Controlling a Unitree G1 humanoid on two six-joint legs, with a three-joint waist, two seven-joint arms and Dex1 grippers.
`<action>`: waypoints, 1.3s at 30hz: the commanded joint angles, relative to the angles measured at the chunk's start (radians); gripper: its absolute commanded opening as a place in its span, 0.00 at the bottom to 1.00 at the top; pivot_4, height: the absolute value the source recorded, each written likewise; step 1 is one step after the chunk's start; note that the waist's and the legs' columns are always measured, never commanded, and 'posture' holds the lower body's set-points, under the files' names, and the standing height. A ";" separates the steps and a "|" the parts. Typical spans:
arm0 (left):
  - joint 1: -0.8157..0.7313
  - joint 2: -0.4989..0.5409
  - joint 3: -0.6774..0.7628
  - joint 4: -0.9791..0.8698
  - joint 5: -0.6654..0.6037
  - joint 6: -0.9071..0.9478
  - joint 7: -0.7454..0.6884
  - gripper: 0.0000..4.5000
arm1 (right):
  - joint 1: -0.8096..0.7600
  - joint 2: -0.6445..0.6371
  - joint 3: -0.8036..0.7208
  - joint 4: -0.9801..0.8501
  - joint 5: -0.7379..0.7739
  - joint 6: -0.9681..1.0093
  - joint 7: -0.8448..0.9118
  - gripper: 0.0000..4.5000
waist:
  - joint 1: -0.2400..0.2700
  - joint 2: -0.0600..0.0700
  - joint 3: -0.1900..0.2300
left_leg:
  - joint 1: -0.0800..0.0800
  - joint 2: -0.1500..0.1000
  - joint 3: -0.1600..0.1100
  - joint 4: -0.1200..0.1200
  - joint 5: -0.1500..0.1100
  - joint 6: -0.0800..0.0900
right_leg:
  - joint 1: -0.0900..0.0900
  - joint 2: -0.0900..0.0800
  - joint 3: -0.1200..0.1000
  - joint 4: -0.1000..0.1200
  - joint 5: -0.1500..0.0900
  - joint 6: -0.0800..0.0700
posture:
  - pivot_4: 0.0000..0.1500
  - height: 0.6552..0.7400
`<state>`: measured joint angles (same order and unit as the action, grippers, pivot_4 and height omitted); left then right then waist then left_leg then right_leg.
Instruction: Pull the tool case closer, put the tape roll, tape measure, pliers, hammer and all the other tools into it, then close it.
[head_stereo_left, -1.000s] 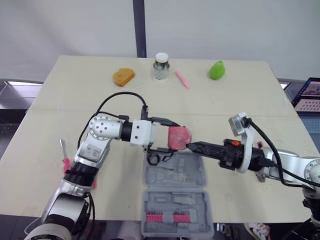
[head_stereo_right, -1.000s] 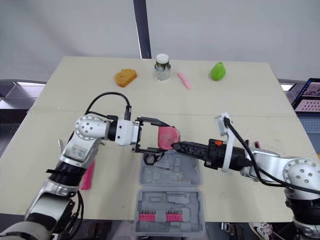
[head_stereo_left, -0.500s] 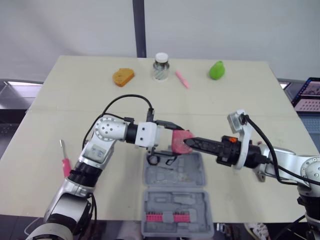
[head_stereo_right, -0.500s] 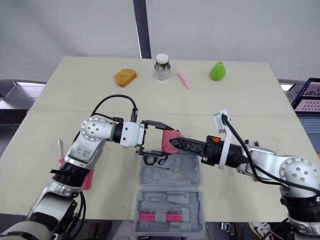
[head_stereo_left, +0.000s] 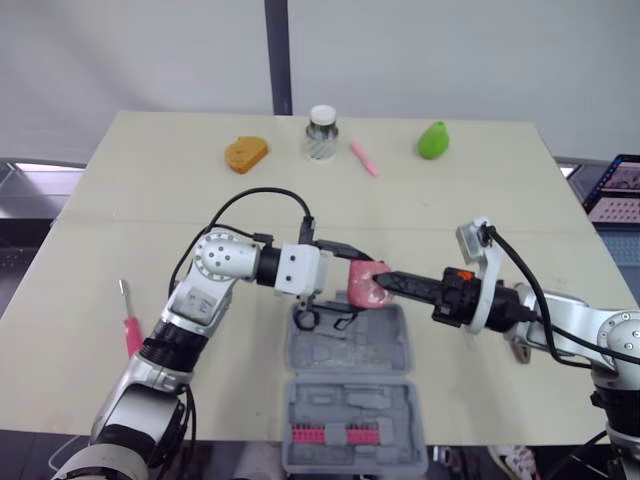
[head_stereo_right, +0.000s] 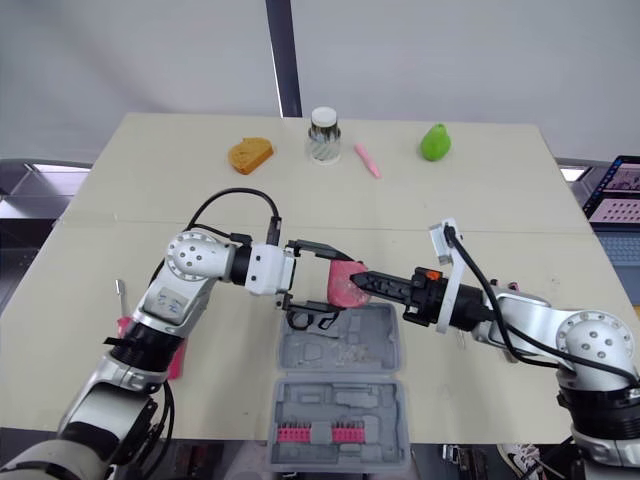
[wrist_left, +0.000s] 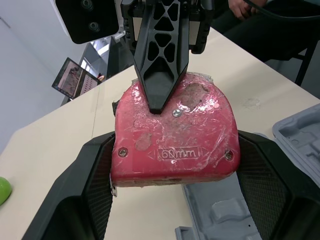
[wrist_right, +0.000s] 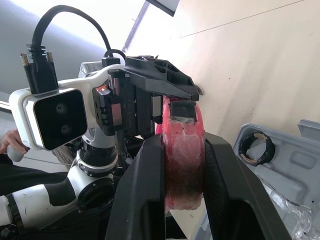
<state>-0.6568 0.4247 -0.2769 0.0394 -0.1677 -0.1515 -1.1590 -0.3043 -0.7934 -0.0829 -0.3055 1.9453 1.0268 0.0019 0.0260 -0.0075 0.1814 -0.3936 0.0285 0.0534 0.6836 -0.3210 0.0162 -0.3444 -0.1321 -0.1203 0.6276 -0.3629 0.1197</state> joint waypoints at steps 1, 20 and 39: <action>-0.010 -0.006 -0.003 -0.037 -0.001 0.026 0.017 0.66 | -0.016 0.014 -0.007 -0.041 0.027 0.007 0.020 0.10 | 0.000 0.000 0.000 | 0.000 0.000 0.000 0.000 0.000 0.000 | 0.000 0.000 0.000 0.000 0.000 0.000 | 1.00 0.47; 0.034 0.083 0.122 -0.190 -0.200 0.310 -0.019 0.99 | 0.015 -0.037 -0.079 -0.004 0.027 0.049 0.080 0.10 | -0.001 0.000 0.000 | -0.001 0.000 -0.001 0.000 0.000 0.000 | -0.001 0.000 0.000 -0.001 0.000 0.000 | 1.00 0.47; 0.514 0.268 0.407 -0.423 -0.428 0.359 -0.063 0.99 | 0.179 -0.401 -0.186 0.263 0.027 0.307 0.322 0.10 | 0.002 0.004 0.002 | -0.003 0.000 -0.003 0.000 0.000 0.000 | 0.000 -0.001 0.006 -0.005 0.001 -0.001 | 1.00 0.47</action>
<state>-0.1666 0.6990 0.1097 -0.3417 -0.5843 0.2453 -1.2173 -0.1320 -1.1630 -0.2445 -0.0627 1.9486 1.3061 0.2820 0.0277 -0.0034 0.1838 -0.3962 0.0287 0.0502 0.6835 -0.3210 0.0165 -0.3441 -0.1337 -0.1141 0.6218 -0.3622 0.1185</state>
